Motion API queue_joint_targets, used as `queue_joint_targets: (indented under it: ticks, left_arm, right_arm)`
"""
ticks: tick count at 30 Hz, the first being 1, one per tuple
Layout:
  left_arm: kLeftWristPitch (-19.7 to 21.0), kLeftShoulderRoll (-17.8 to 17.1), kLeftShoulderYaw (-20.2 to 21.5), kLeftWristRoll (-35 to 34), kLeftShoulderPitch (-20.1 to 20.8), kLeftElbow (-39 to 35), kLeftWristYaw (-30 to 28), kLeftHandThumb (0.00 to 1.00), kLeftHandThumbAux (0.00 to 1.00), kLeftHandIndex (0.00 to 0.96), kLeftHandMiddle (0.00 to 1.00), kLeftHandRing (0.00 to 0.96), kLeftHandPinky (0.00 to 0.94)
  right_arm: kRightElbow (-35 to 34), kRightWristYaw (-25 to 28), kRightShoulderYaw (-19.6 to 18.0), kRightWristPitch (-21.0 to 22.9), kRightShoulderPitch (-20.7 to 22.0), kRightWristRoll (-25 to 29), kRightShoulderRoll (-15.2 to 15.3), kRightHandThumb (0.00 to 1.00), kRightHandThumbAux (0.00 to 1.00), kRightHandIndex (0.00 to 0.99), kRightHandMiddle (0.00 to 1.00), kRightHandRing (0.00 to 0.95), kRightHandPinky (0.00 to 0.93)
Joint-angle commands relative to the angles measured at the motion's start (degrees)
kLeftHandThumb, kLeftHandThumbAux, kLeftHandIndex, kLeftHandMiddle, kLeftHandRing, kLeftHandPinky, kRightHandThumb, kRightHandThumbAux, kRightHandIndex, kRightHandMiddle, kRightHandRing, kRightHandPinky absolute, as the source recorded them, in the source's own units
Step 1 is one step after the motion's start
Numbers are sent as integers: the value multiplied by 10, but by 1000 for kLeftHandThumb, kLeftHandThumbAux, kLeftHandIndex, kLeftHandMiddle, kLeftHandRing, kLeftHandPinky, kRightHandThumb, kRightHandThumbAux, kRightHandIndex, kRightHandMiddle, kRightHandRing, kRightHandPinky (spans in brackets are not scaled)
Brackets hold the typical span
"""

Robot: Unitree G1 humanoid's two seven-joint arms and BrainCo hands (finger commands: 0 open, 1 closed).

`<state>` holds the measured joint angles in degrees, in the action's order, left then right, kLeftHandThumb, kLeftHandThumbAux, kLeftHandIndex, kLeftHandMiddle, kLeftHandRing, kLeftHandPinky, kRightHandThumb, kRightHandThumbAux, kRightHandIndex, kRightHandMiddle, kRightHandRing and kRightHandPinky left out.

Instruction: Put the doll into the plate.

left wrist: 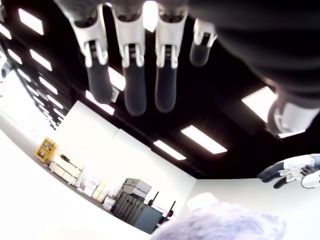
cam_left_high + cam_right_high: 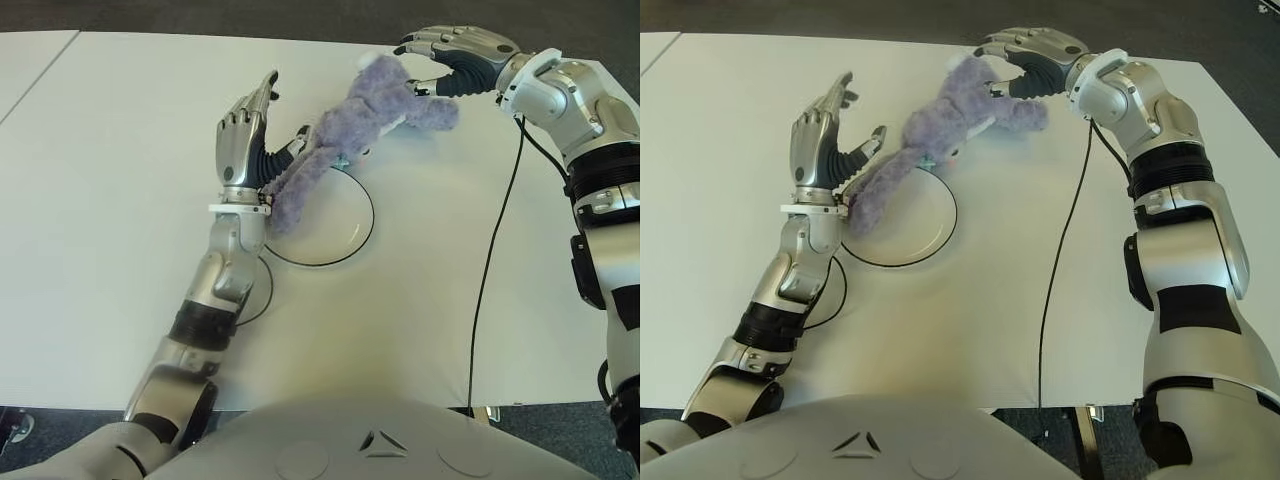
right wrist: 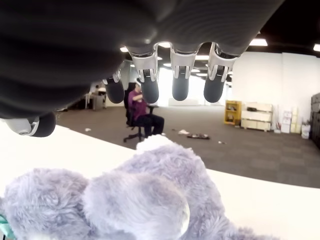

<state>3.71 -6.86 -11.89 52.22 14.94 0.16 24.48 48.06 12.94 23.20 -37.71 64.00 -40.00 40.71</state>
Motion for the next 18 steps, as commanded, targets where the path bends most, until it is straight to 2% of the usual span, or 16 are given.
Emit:
queue_joint_targets:
  ticks: [1, 5, 11, 18]
  left_arm:
    - [50, 2, -23, 31, 14, -1, -34, 372, 317, 32, 61, 70, 105]
    - [108, 7, -48, 63, 50, 12, -80, 353, 270, 8, 15, 18, 30]
    - [188, 16, -84, 105, 127, 55, -162, 318, 165, 0, 1, 1, 3]
    - [228, 10, -115, 122, 167, 73, -213, 309, 88, 0, 0, 0, 0]
  right_arm:
    - [-10, 11, -8, 11, -13, 9, 7, 531, 169, 0, 0, 0, 0]
    - [-16, 2, -12, 9, -25, 6, 15, 523, 170, 0, 0, 0, 0]
    - [-10, -16, -18, 8, -46, 8, 15, 514, 180, 0, 0, 0, 0]
    - [-19, -36, -18, 16, -60, -5, 20, 500, 197, 0, 0, 0, 0]
